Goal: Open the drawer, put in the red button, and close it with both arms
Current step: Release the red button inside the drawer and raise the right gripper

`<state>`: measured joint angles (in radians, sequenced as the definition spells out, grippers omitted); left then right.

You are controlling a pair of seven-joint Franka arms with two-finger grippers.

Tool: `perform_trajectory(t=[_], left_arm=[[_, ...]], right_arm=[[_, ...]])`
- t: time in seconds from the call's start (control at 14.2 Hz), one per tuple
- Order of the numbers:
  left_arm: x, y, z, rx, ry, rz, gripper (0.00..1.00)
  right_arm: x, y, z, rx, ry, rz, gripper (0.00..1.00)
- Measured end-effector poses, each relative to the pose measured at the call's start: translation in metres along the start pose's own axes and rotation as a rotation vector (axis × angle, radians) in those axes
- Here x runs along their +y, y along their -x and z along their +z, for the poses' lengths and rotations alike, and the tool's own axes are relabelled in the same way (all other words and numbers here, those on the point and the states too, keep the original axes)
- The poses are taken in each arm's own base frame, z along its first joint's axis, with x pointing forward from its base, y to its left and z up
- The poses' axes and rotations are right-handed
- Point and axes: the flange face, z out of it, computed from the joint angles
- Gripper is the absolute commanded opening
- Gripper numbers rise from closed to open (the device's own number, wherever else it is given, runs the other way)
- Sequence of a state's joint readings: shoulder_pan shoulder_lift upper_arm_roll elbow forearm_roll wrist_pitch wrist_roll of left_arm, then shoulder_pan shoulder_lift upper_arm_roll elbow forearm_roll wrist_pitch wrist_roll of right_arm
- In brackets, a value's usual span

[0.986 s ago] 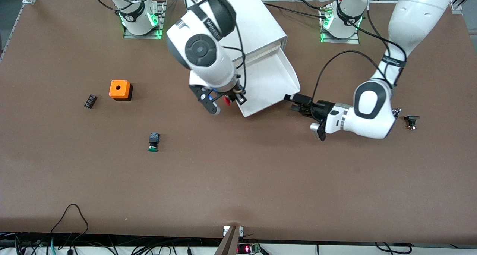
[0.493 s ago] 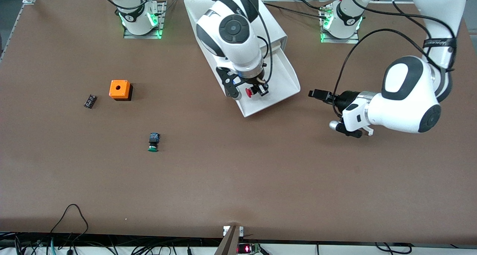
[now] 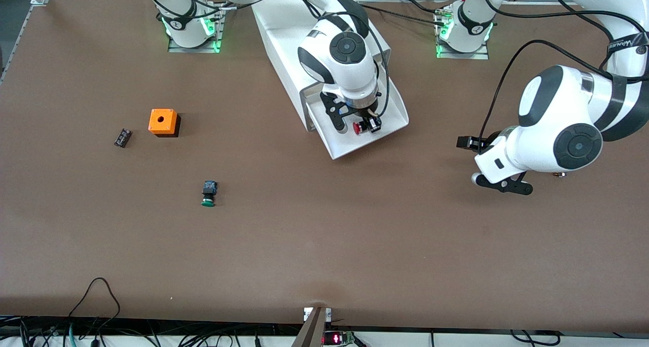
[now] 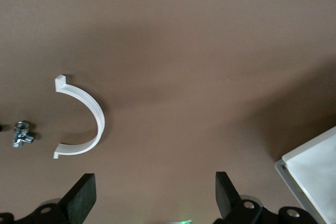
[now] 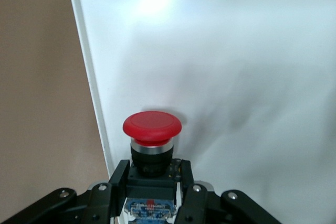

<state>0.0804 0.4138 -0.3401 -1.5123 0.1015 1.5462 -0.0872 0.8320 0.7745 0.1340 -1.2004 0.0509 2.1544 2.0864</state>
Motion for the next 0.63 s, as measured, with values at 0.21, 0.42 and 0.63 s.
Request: perform_trajectory(t=[0.21, 0.42, 0.63], left_arm=[[0.003, -0.001, 0.0, 0.006, -0.071, 0.008, 1.0], [0.001, -0.001, 0.0, 0.006, -0.077, 0.006, 1.0], [0.001, -0.001, 0.001, 0.005, -0.077, 0.006, 1.0]], right_arm=[[-0.001, -0.002, 0.0, 0.002, -0.002, 0.016, 1.0], [-0.006, -0.008, -0.007, 0.026, -0.027, 0.005, 1.0], [-0.025, -0.034, -0.033, 0.07, -0.081, -0.063, 1.0]])
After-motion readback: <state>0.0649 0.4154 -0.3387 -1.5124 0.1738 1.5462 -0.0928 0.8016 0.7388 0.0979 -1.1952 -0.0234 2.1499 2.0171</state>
